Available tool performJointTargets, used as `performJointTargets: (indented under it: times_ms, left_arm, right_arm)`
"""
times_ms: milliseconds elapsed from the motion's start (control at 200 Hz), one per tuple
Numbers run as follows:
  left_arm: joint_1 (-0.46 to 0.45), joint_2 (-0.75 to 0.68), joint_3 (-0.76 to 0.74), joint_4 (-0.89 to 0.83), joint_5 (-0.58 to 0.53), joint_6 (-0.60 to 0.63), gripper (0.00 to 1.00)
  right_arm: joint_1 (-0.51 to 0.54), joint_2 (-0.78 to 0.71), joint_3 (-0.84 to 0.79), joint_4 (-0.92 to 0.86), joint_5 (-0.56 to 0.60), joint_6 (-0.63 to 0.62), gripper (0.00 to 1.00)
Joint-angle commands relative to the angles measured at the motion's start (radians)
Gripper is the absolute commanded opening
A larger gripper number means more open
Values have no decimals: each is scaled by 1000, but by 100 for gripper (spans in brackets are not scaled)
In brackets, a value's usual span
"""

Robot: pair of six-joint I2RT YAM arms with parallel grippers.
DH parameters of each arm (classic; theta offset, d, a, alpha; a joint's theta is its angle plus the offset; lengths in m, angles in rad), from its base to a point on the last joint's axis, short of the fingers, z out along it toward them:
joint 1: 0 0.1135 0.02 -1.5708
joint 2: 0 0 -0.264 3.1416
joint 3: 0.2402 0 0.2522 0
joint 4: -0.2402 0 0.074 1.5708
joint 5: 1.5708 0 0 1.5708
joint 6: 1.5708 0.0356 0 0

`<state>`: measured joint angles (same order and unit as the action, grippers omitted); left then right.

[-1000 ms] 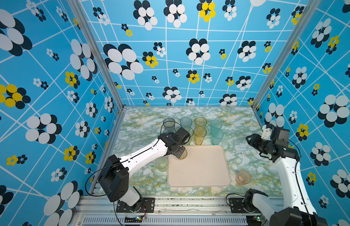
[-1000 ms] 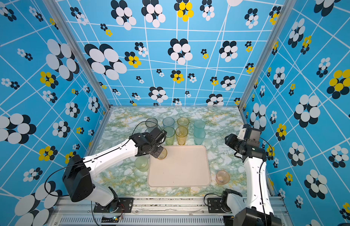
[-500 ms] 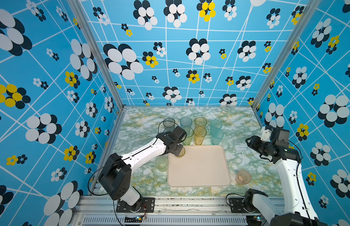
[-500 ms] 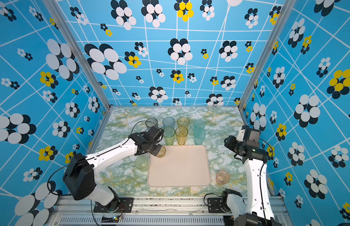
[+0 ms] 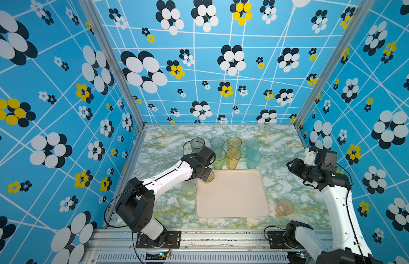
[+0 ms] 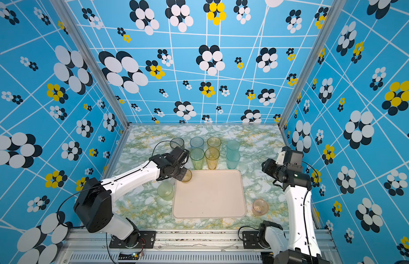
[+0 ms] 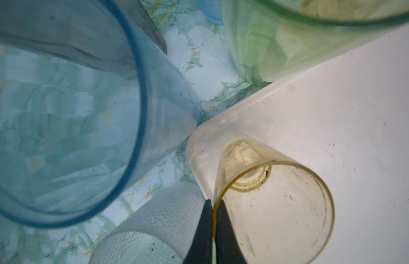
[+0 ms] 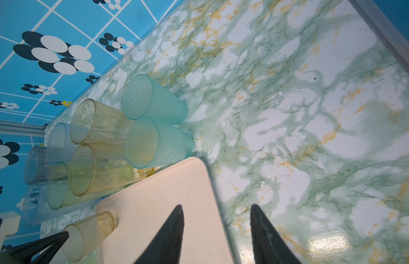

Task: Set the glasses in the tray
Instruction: 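Lower the amber cup onto the tray corner nearest the cup rows and release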

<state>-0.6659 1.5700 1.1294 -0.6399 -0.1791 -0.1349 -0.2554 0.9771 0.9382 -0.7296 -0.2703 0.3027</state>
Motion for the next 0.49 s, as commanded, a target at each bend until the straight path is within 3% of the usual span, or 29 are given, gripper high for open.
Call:
performJointTargets:
  times_ms: [0, 490]
  left_arm:
    - [13, 22, -16, 16, 16, 7, 2]
    - [22, 39, -17, 14, -1, 3, 9]
  right_arm:
    - [10, -2, 32, -21, 14, -4, 49]
    - [13, 2, 36, -22, 23, -2, 49]
